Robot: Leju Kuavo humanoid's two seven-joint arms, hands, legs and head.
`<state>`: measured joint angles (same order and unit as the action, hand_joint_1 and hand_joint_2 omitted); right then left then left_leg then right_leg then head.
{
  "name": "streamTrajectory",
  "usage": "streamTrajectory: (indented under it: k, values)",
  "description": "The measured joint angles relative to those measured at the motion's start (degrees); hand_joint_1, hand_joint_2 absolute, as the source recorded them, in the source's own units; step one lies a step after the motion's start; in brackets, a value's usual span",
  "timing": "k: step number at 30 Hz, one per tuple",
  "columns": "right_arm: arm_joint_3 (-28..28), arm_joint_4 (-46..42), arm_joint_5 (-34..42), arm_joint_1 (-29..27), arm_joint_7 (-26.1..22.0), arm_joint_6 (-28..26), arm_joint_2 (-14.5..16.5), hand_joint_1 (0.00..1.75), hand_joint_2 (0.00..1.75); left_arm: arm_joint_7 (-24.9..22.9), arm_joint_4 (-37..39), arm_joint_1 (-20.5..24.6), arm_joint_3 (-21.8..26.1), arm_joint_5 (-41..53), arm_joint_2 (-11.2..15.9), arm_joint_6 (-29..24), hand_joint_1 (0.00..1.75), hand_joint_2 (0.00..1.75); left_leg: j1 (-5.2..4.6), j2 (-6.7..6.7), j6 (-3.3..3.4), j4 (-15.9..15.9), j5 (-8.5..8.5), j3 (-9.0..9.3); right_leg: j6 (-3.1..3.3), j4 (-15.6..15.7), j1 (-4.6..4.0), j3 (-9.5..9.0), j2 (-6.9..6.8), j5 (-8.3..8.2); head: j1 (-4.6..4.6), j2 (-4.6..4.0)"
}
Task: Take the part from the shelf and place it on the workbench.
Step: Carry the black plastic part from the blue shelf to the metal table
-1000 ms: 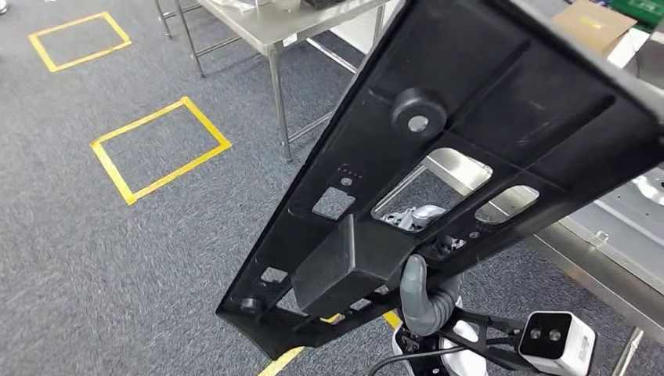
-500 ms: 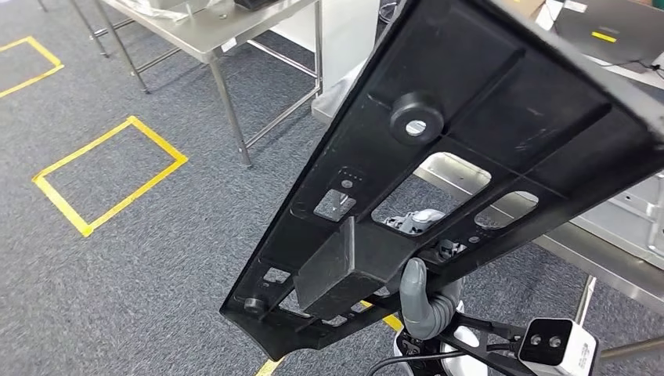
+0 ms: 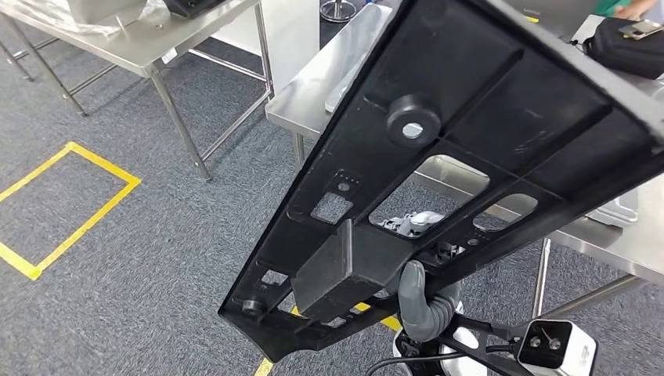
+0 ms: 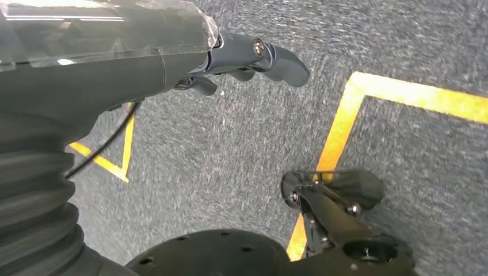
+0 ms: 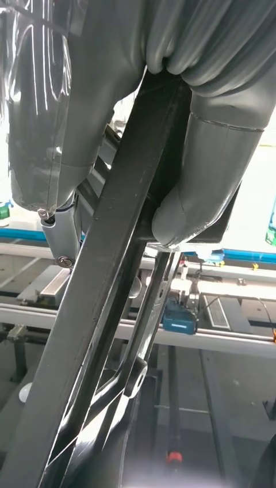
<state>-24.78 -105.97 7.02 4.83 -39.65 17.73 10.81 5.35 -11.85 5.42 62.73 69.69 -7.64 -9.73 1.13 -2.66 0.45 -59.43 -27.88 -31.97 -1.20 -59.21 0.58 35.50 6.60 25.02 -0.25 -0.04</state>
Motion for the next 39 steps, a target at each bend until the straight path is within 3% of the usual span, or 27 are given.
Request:
streamTrajectory:
  k: [2, 4, 6, 7, 8, 10, 12, 13, 15, 17, 19, 21, 22, 24, 26, 28, 29, 30, 32, 34, 36, 37, 38, 39]
  values:
    - [0.00, -0.07, 0.01, 0.18, 0.02, 0.02, -0.02, 1.75, 1.75, 0.07, 0.00, 0.04, -0.05, 0.03, -0.22, 0.04, 0.00, 1.75, 0.07, 1.29, 0.84, 0.45, 0.34, 0.11, -0.52, -2.76, -0.10, 1.31, -2.44, 1.77, 0.22, 0.00]
    - [0.01, -0.17, 0.01, 0.32, 0.05, 0.05, -0.05, 1.75, 1.75, 0.10, 0.00, -0.08, -0.07, 0.05, -0.35, 0.10, 0.00, 1.75, -0.15, 2.75, 1.30, 0.56, 0.37, 0.08, -0.88, -9.58, -0.17, 4.53, -5.39, 5.29, 0.45, 0.00]
    - [0.02, -0.23, -0.01, 0.25, 0.11, 0.23, -0.11, 1.75, 1.75, 0.05, 0.00, -0.22, -0.07, 0.06, -0.36, 0.13, 0.00, 1.75, -0.42, 4.28, 1.43, 0.55, 0.29, 0.03, -0.97, -15.09, -0.14, 7.16, -6.22, 7.08, 0.44, 0.00]
    - [0.02, -0.27, -0.03, 0.21, 0.15, 0.38, -0.15, 1.75, 1.75, 0.03, 0.00, -0.21, -0.07, 0.07, -0.37, 0.12, 0.00, 1.75, -0.55, 5.01, 1.45, 0.55, 0.25, 0.05, -0.84, -14.94, -0.18, 7.01, -6.40, 6.42, 0.44, 0.00]
    - [0.01, -0.36, -0.07, 0.21, 0.17, 0.57, -0.18, 1.75, 1.75, 0.01, 0.00, -0.15, -0.08, 0.08, -0.39, 0.11, 0.00, 1.75, -0.70, 5.69, 1.46, 0.55, 0.20, 0.12, -0.54, -12.52, -0.28, 5.63, -6.69, 4.86, 0.44, 0.00]
    - [0.01, -0.67, -0.13, 0.25, 0.20, 0.90, -0.18, 1.75, 1.75, 0.01, 0.00, -0.02, -0.09, 0.08, -0.53, 0.10, 0.00, 1.75, -1.03, 6.81, 1.41, 0.57, 0.04, 0.38, 0.56, -4.56, -0.89, 1.20, -8.81, 1.71, 0.40, 0.00]
    - [0.02, -0.94, -0.15, 0.35, 0.19, 1.19, -0.17, 1.75, 1.75, 0.01, 0.00, 0.02, -0.09, 0.11, -0.68, 0.04, 0.00, 1.75, -1.16, 7.80, 1.08, 0.63, -0.15, 0.59, 1.52, 0.10, -1.65, -1.17, -10.67, 0.75, 0.41, 0.00]
    - [0.02, -0.99, -0.20, 0.36, 0.19, 1.34, -0.17, 1.75, 1.75, 0.02, 0.00, 0.03, -0.10, 0.13, -0.73, 0.01, 0.00, 1.75, -1.15, 8.38, 0.81, 0.73, -0.22, 0.71, 1.80, 0.51, -1.89, -1.23, -10.71, 0.91, 0.44, 0.00]
    - [0.04, -1.05, -0.32, 0.27, 0.19, 1.65, -0.18, 1.75, 1.75, 0.07, -0.01, 0.13, -0.15, 0.16, -0.73, -0.04, 0.00, 1.75, -1.09, 9.11, 0.18, 0.91, -0.42, 1.10, 2.16, 1.26, -1.71, -1.42, -9.34, 0.43, 0.52, 0.00]
    - [0.09, -1.14, -0.40, 0.22, 0.14, 1.84, -0.17, 1.75, 1.75, 0.17, -0.02, 0.21, -0.21, 0.17, -0.72, -0.08, 0.00, 1.75, -1.06, 7.03, -0.38, -1.13, -2.01, 0.49, 2.47, 2.27, -1.06, -1.96, -8.09, -0.22, 0.42, 0.00]
    - [0.14, -1.15, -0.42, 0.18, 0.09, 1.91, -0.17, 1.75, 1.75, 0.24, -0.02, 0.11, -0.22, 0.13, -0.70, -0.10, 0.00, 1.75, -0.85, 4.00, -0.82, -7.39, -5.36, -2.35, 2.67, 2.60, -0.71, -2.14, -6.88, -0.51, 0.28, 0.00]
    - [0.16, -1.03, -0.43, 0.01, 0.13, 1.91, -0.19, 1.75, 1.75, 0.34, -0.02, 0.09, -0.22, 0.08, -0.68, -0.09, 0.00, 1.75, -0.63, 3.15, -1.23, -13.35, -7.38, -5.27, 2.68, 2.42, -0.66, -2.03, -5.44, -0.50, 0.24, -0.01]
    - [0.16, -0.96, -0.43, -0.05, 0.14, 1.91, -0.20, 1.75, 1.75, 0.37, -0.02, 0.15, -0.22, 0.08, -0.67, -0.08, 0.00, 1.75, -0.52, 3.08, -1.41, -13.77, -6.78, -5.56, 2.60, 2.24, -0.60, -1.99, -4.62, -0.45, 0.24, -0.01]
    - [0.17, -0.87, -0.45, -0.09, 0.11, 1.91, -0.21, 1.75, 1.75, 0.34, -0.02, 0.22, -0.24, 0.14, -0.64, -0.05, 0.00, 1.75, -0.21, 2.39, -1.64, -8.52, -2.87, -3.23, 2.26, 1.65, -0.40, -1.96, -3.01, -0.22, 0.23, -0.01]
    - [0.18, -0.87, -0.51, -0.09, 0.05, 1.92, -0.21, 1.75, 1.75, 0.29, -0.01, 0.03, -0.25, 0.15, -0.62, -0.01, 0.00, 1.75, 0.09, 0.19, -1.62, -2.04, -0.26, -0.35, 1.65, 0.83, -0.32, -1.58, -1.53, 0.07, 0.22, 0.00]
    - [0.20, -0.87, -0.60, -0.16, 0.02, 1.92, -0.23, 1.75, 1.75, 0.30, 0.00, -0.06, -0.25, 0.15, -0.62, 0.07, 0.00, 1.75, 0.05, -0.92, -1.16, 0.07, -0.12, 0.45, 0.98, 0.37, -0.28, -0.96, -0.54, 0.03, 0.25, 0.00]
    - [0.21, -0.87, -0.62, -0.26, 0.02, 1.88, -0.25, 1.75, 1.75, 0.30, 0.00, 0.00, -0.25, 0.15, -0.62, 0.10, 0.00, 1.75, -0.08, -0.54, -0.74, 0.20, 0.07, 0.43, 0.62, 0.36, -0.20, -0.75, -0.14, -0.11, 0.25, 0.00]
    - [0.25, -0.90, -0.62, -0.37, 0.01, 1.81, -0.27, 1.75, 1.75, 0.29, 0.00, 0.07, -0.25, 0.15, -0.66, 0.11, 0.00, 1.75, -0.05, -0.10, -0.32, 0.36, 0.26, 0.45, 0.31, 0.39, -0.10, -0.63, -0.06, -0.16, 0.25, 0.00]
    - [0.44, -0.99, -0.64, -0.52, -0.01, 1.58, -0.28, 1.75, 1.75, 0.26, -0.01, 0.16, -0.26, 0.19, -0.69, 0.11, 0.00, 1.75, 0.04, 0.70, 0.50, 0.80, 0.65, 0.54, -0.26, -1.18, -0.13, 0.17, -1.91, 0.94, 0.41, 0.00]
    - [0.61, -1.06, -0.72, -0.58, -0.02, 1.31, -0.28, 1.75, 1.75, 0.19, -0.02, 0.01, -0.27, 0.27, -0.67, 0.11, 0.00, 1.75, 0.04, 1.57, 0.99, 1.00, 0.77, 0.52, -0.71, -7.11, -0.16, 3.04, -4.81, 4.17, 0.63, 0.00]
    - [0.69, -1.04, -0.93, -0.79, -0.02, 1.01, -0.33, 1.75, 1.75, 0.13, -0.02, -0.20, -0.26, 0.35, -0.65, 0.12, 0.00, 1.75, -0.05, 2.42, 1.12, 0.98, 0.72, 0.44, -1.06, -14.00, 0.10, 6.45, -5.92, 6.77, 0.68, 0.00]
    - [0.74, -1.03, -1.09, -0.93, -0.02, 0.85, -0.37, 1.75, 1.75, 0.11, -0.02, -0.23, -0.26, 0.40, -0.64, 0.13, 0.00, 1.75, -0.06, 2.75, 1.11, 0.98, 0.69, 0.44, -1.14, -15.29, 0.21, 7.11, -6.11, 6.70, 0.68, 0.00]
    - [0.79, -1.03, -1.25, -1.03, -0.02, 0.73, -0.40, 1.75, 1.75, 0.11, -0.01, -0.22, -0.26, 0.43, -0.64, 0.14, 0.00, 1.75, -0.06, 2.97, 1.05, 0.97, 0.65, 0.50, -1.13, -14.21, 0.29, 6.54, -6.22, 5.52, 0.69, 0.00]
    - [0.81, -1.04, -1.39, -1.09, -0.02, 0.64, -0.42, 1.75, 1.75, 0.11, -0.01, -0.19, -0.26, 0.45, -0.64, 0.15, 0.00, 1.75, -0.06, 3.12, 0.95, 0.97, 0.58, 0.62, -0.99, -10.94, 0.31, 4.84, -6.36, 3.58, 0.69, 0.00]
